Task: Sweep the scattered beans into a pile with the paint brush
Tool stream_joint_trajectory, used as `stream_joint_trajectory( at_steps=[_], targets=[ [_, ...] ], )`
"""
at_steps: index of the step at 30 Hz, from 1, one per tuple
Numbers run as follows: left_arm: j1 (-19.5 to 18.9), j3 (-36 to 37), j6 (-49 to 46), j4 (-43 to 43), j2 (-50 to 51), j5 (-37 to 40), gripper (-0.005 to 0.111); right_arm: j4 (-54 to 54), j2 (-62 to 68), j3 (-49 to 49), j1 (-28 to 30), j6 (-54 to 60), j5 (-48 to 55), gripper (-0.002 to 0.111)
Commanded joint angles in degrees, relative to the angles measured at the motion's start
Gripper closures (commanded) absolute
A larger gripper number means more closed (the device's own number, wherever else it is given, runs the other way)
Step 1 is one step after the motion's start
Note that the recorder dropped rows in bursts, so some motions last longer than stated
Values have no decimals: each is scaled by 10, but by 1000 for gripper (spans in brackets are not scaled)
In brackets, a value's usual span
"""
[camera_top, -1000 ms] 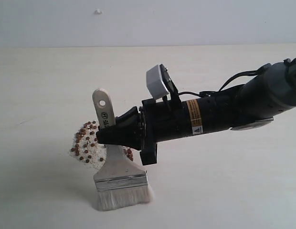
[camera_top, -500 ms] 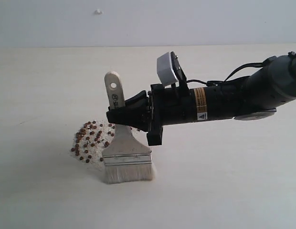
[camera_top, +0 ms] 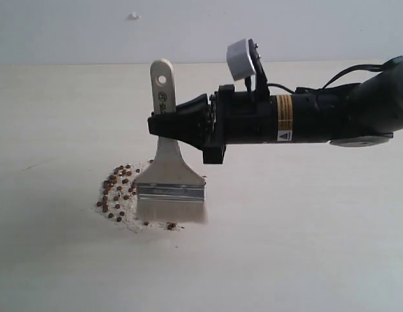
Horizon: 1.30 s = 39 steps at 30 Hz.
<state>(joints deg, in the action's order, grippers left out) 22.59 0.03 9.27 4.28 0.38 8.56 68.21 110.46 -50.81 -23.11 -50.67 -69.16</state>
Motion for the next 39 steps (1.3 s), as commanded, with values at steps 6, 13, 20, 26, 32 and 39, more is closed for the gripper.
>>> stream_joint_trajectory(
  at_steps=[6, 13, 20, 26, 32, 39],
  targets=[
    [4, 0, 4, 0, -4, -2, 107, -171, -108, -5, -122, -45, 200, 108],
    [4, 0, 4, 0, -4, -2, 107, -621, -96, -5, -276, 232, 313, 108],
    [4, 0, 4, 0, -4, -2, 107, -1112, -35, -5, -404, 495, 136, 108],
    [4, 0, 2, 0, -4, -2, 107, -1234, 40, -75, -446, 514, 108, 108],
    [4, 0, 2, 0, -4, -2, 107, -1254, 116, -186, -452, 570, 130, 108],
    [4, 0, 2, 0, -4, -2, 107, -1373, 145, -252, -452, 704, 169, 108]
  ],
)
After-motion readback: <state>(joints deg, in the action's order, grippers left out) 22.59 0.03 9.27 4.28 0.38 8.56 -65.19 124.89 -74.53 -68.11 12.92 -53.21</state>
